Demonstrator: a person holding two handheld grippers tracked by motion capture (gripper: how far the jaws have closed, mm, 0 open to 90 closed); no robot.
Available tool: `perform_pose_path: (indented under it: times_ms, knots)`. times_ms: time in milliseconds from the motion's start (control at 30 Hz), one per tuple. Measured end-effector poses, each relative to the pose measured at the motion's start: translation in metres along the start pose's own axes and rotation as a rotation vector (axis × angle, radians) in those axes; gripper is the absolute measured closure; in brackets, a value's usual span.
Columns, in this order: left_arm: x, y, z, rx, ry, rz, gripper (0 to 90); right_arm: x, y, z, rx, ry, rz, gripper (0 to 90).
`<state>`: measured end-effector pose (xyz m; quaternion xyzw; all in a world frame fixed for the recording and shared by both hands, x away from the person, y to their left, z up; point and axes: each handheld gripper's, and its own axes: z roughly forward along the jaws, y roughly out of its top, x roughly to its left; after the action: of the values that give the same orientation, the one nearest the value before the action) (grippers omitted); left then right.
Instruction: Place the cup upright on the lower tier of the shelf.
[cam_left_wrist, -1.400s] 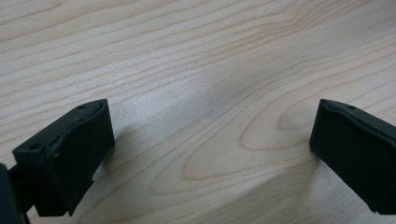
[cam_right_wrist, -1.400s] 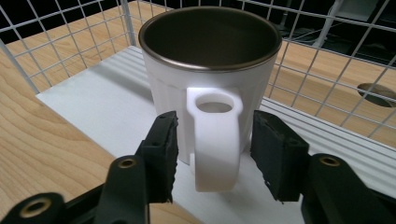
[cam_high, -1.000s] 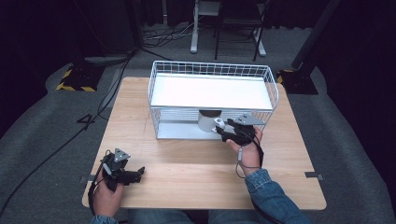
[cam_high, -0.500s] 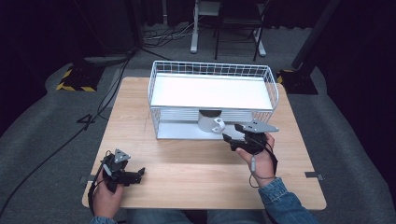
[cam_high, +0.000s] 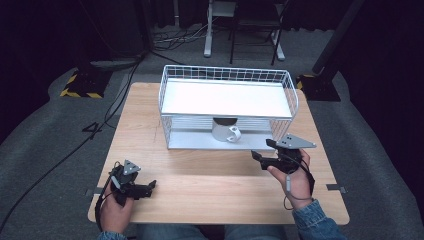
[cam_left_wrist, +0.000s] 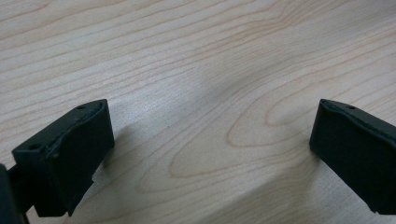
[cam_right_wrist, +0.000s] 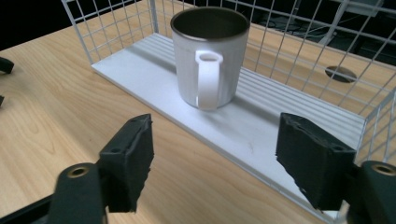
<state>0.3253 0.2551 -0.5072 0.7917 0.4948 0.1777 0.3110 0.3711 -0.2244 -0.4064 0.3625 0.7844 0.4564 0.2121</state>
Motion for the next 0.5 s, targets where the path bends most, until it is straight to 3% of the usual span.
perform_pose_path:
  times_ms: [167,333,500]
  knots:
    - [0.000,0.001,0.001,0.000,-0.004,0.008,0.1,-0.006,-0.013,-0.011,0.026,-0.005,0.017,16.0]
    - [-0.001,0.001,0.001,-0.002,-0.008,0.005,0.1,-0.013,-0.029,-0.021,0.072,-0.009,0.024,15.8]
    - [-0.001,0.001,0.001,-0.002,-0.008,0.004,0.1,-0.023,-0.044,-0.026,0.117,-0.051,0.066,15.9]
